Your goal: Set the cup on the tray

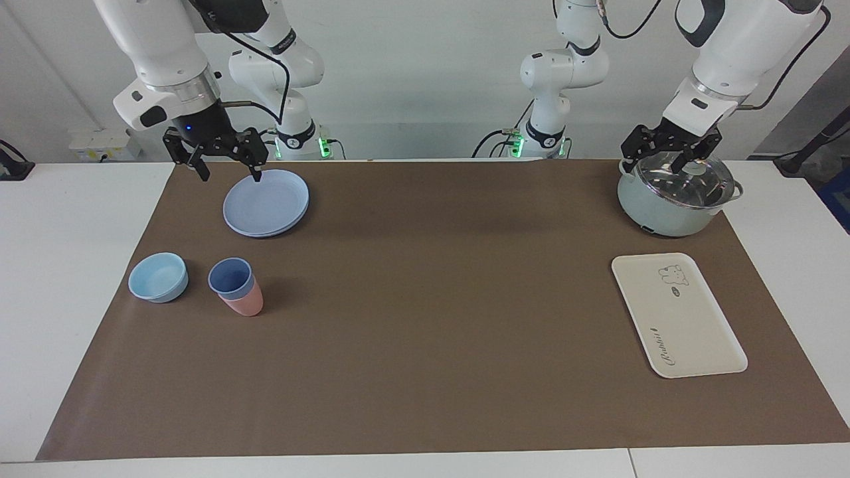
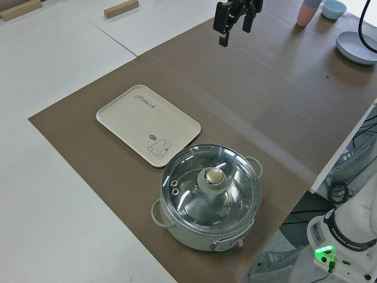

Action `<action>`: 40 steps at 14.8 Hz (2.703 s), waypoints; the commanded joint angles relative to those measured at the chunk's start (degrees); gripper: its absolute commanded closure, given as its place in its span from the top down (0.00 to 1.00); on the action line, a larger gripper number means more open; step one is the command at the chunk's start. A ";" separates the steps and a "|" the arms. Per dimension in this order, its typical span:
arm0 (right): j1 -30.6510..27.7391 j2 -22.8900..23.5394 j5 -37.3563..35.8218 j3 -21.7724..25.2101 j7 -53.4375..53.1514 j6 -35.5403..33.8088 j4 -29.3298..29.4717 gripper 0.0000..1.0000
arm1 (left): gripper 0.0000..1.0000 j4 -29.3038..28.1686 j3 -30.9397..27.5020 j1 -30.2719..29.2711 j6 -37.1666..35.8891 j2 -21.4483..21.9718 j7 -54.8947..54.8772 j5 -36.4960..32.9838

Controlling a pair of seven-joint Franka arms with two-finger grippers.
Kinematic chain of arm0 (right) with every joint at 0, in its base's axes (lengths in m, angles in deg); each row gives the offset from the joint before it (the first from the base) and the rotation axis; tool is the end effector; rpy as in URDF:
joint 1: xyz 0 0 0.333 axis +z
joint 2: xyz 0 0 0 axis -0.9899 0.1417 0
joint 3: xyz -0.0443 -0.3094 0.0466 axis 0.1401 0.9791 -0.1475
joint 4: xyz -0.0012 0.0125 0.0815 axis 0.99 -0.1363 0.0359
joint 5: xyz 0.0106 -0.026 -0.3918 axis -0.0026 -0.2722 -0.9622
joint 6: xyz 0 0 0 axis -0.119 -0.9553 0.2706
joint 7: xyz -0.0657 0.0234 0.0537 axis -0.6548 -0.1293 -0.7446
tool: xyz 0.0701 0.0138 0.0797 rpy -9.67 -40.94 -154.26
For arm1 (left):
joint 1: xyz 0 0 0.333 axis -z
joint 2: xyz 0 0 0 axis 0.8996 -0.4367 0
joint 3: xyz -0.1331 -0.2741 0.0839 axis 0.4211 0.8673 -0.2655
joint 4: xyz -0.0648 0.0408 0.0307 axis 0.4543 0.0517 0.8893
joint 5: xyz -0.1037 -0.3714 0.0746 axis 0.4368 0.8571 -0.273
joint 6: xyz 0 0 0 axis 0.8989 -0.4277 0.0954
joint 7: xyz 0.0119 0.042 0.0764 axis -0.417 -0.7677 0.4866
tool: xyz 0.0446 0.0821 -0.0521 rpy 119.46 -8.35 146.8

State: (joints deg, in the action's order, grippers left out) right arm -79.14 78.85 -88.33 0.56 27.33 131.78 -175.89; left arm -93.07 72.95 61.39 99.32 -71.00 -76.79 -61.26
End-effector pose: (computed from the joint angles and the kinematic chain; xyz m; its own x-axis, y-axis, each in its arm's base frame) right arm 0.5392 0.0410 0.6256 0.9983 -0.0578 0.0039 -0.0577 -0.9983 -0.0063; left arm 0.5256 -0.0299 0.6180 0.9920 -0.0972 -0.0810 -0.0968 -0.9953 0.0087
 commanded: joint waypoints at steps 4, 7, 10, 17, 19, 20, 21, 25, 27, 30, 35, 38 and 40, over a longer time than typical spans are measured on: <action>-0.52 -0.85 0.56 -0.23 1.47 -0.49 -0.62 1.00 | 1.00 -2.10 0.22 -0.45 1.13 1.76 -0.09 -0.98; -0.60 -0.94 0.65 -0.15 1.55 -0.58 -0.79 1.00 | 1.00 -2.10 0.22 -0.45 1.13 1.76 -0.09 -0.98; -3.58 -0.50 0.65 0.38 0.68 3.45 -0.80 0.76 | 1.00 -2.10 0.22 -0.45 1.13 1.76 -0.09 -0.98; -10.00 3.27 0.74 0.38 -15.12 8.55 -1.76 0.89 | 1.00 -2.10 0.22 -0.45 1.13 1.76 -0.09 -0.98; -13.77 5.38 2.75 0.38 -16.11 9.43 -1.68 0.90 | 1.00 -2.10 0.22 -0.45 1.13 1.76 -0.09 -0.90; -15.27 7.13 4.76 0.38 -16.54 10.66 -1.50 0.90 | 1.00 -2.10 0.22 -0.45 1.13 1.76 -0.09 -0.98; -16.50 8.80 5.57 0.38 -16.64 11.10 -1.24 0.90 | 1.00 -2.10 0.22 -0.45 1.13 1.76 -0.09 -0.98; -19.32 16.01 10.57 0.56 -20.14 13.29 1.31 0.90 | 1.00 -2.10 0.22 -0.45 1.04 1.76 -0.09 -0.98; -19.33 19.00 11.11 0.56 -22.51 17.25 1.31 0.90 | 1.00 -2.10 0.22 -0.45 1.13 1.76 -0.09 -0.90; -19.59 23.04 13.03 0.47 -27.34 19.19 1.31 0.90 | 1.00 -2.10 0.22 -0.45 1.13 1.76 -0.09 -0.98; -22.04 32.96 20.24 0.47 -29.56 17.45 6.65 0.90 | 1.00 -2.10 0.22 -0.45 1.13 1.76 -0.09 -0.98; -21.70 36.67 22.18 0.47 -31.48 16.74 7.90 0.90 | 1.00 -2.10 0.22 -0.45 1.13 1.76 -0.09 -0.98; -21.87 37.73 24.11 0.38 -32.01 16.73 8.61 0.91 | 1.00 -2.10 0.22 -0.45 1.13 1.76 -0.09 -0.98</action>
State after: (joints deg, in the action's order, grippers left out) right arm -100.40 114.61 -66.68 1.63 -2.55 150.35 -170.41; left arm -93.07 72.96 61.39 99.32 -71.00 -76.79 -61.26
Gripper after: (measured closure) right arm 0.088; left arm 0.000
